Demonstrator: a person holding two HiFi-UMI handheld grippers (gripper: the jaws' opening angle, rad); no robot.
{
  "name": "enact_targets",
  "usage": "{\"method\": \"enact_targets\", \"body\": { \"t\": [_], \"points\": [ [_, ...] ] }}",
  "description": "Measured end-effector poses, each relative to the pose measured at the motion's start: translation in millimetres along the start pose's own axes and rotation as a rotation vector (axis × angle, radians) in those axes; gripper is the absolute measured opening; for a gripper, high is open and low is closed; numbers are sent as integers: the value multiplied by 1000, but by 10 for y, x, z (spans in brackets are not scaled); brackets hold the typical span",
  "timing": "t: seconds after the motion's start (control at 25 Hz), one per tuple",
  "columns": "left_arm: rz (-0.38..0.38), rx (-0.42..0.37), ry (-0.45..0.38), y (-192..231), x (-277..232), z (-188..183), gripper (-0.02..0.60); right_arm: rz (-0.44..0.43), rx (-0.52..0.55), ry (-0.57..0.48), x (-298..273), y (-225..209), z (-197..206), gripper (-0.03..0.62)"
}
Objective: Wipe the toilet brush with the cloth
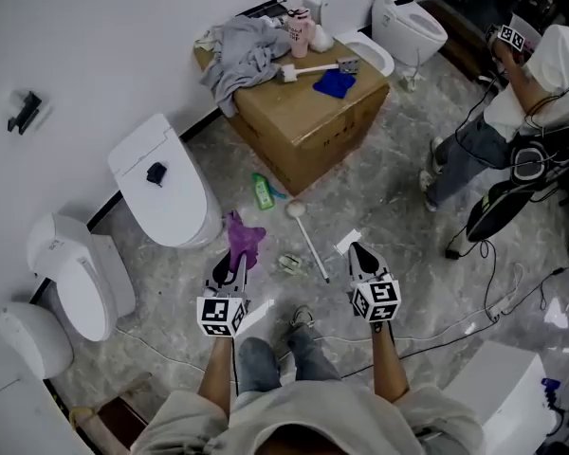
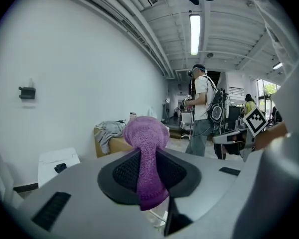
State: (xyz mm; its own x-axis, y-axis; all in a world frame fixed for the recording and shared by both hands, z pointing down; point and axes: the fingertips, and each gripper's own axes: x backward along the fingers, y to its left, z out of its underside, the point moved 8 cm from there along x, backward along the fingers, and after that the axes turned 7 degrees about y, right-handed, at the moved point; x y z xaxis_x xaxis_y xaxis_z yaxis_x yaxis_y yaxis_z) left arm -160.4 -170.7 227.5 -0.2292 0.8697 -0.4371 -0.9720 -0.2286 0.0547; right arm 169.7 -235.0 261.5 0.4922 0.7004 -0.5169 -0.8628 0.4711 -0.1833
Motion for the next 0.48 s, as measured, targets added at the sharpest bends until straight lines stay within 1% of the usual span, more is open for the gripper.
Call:
{"method": "enact_targets", "body": {
  "t": [0.28, 0.48],
  "points": [
    [-28, -20, -75, 126, 166, -543, 94, 12, 71, -86, 148, 118, -673, 30],
    [-30, -12, -102, 285, 320, -728, 95, 41, 103, -126, 297, 267, -923, 30]
  ]
}}
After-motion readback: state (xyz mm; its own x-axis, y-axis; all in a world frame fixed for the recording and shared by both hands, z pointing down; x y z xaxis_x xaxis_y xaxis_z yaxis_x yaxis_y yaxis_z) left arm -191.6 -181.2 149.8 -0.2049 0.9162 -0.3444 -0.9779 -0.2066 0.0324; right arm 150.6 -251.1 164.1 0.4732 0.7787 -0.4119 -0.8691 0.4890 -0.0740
